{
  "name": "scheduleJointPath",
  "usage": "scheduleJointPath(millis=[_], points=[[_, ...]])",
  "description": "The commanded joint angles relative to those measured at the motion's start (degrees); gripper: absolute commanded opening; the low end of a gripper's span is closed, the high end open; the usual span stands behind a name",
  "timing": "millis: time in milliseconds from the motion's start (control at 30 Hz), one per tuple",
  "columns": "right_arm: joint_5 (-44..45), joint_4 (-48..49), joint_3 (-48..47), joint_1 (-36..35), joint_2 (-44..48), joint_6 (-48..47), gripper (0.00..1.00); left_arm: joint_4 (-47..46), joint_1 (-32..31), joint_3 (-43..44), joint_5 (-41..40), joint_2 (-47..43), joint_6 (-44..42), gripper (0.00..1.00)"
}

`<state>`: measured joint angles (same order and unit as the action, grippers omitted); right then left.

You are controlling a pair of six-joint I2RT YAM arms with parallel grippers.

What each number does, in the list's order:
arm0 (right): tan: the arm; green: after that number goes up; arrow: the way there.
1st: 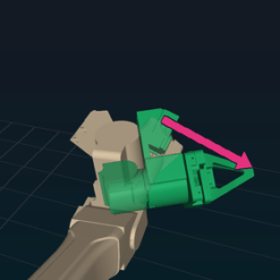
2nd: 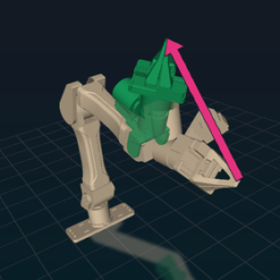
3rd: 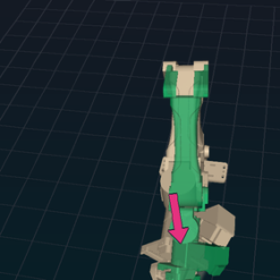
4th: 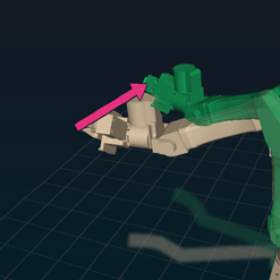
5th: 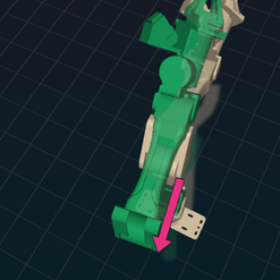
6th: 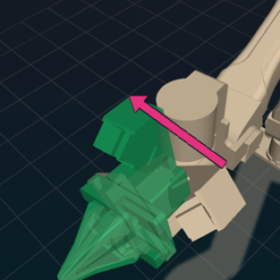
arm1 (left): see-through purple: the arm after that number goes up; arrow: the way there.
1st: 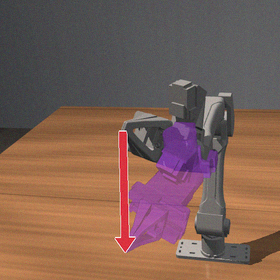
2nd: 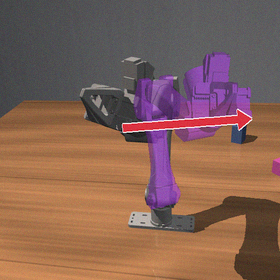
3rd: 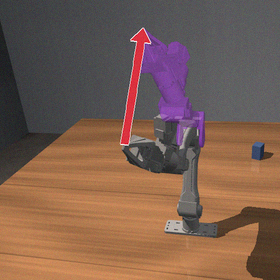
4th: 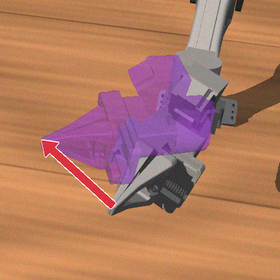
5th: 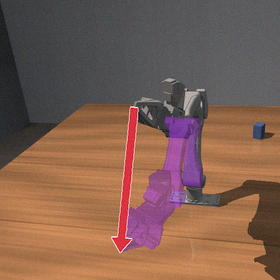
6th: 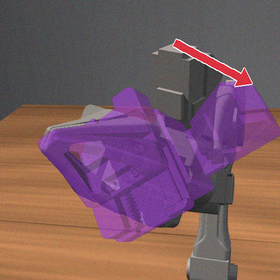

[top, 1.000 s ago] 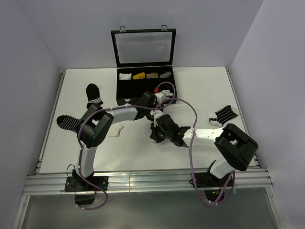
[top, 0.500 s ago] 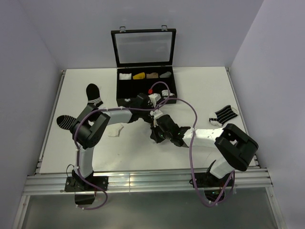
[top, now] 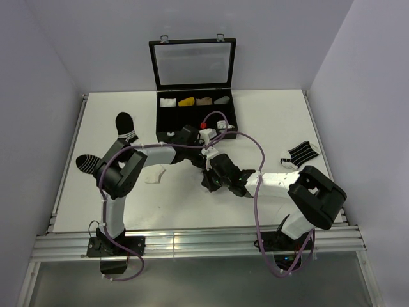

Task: Roll the socks
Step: Roll the sock at the center of the board.

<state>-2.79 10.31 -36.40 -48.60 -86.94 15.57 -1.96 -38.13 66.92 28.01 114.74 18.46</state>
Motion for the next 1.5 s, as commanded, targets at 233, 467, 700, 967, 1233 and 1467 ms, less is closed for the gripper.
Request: scheduleJointPath(millis=[233, 467, 700, 967, 1233, 1467], points=[[0.3, -5.2, 1.5, -0.3, 0.8, -0.4, 0.00, 14.6, -4.2, 1.7, -14.7, 6.5, -4.2, 0.33], [0.4, -5.4, 1.5, -0.3, 0.8, -0.3, 0.00, 14.8, -5.6, 0.6, -17.2, 6.3, -3.8, 0.12], [0.4, -5.7, 1.3, -0.3, 1.2, 0.2, 0.00, 13.6, -5.6, -0.7, -20.2, 5.0, -1.1, 0.01], [-0.9, -6.9, 1.1, -0.2, 1.2, 1.9, 0.00, 12.9, -1.8, -2.4, -27.7, 2.6, 6.3, 0.00], [-7.2, -6.1, 1.7, 1.8, 2.6, 3.4, 0.00, 10.3, 0.7, -4.8, -30.6, -0.2, 9.7, 0.01], [-16.4, -3.9, 2.0, 6.8, -0.9, 5.2, 0.00, 9.0, 0.7, -4.1, -29.4, 0.1, 10.4, 0.01]])
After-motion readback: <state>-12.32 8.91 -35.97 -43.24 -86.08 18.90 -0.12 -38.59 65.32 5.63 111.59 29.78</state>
